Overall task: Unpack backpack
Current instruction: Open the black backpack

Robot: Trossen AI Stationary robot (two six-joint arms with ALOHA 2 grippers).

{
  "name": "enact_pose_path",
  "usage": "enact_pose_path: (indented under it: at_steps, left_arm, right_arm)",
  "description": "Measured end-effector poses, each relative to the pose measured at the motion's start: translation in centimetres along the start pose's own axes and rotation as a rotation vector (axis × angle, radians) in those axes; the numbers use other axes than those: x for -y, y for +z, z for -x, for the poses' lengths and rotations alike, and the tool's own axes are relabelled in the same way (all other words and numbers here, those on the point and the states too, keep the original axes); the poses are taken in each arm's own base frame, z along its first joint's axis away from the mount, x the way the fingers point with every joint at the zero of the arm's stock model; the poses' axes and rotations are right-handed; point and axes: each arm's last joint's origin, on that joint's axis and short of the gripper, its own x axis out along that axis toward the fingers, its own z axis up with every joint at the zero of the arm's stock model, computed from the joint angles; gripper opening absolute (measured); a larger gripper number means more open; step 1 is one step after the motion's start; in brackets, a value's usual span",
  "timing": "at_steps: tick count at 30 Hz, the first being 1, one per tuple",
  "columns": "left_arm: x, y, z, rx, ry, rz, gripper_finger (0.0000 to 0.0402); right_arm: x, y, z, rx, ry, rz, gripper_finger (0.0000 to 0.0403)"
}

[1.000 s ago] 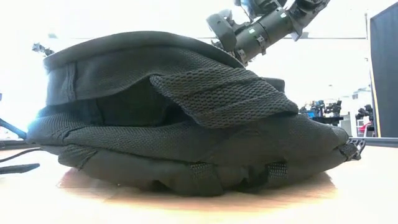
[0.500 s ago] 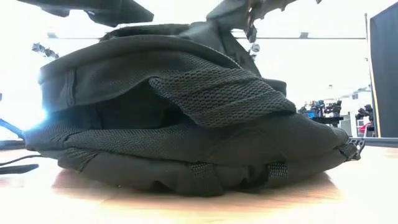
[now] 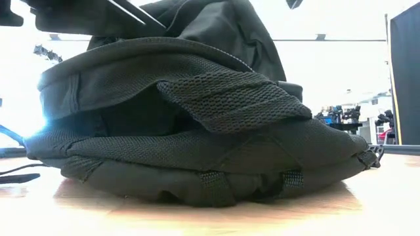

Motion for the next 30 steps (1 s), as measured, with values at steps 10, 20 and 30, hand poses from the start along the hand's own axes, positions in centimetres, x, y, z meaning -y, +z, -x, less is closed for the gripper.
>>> enact_pose_path:
  at_steps: [10, 20, 30]
  left_arm:
    - [-3.0, 2.6, -0.9, -0.059, 0.377, -0.157, 0.0242]
    - [-8.9, 3.2, -3.0, -0.160, 0.531, -0.139, 0.0242]
    - [-12.9, 0.5, -5.3, -0.268, 0.506, -0.014, 0.0222]
  right_arm:
    - [1.3, -0.2, -0.6, -0.024, -0.081, 0.016, 0.0070]
    - [3.5, -0.8, -1.1, -0.090, -0.159, 0.014, 0.0068]
    - [3.8, -3.1, -1.3, -0.149, -0.168, -0.011, 0.0073]
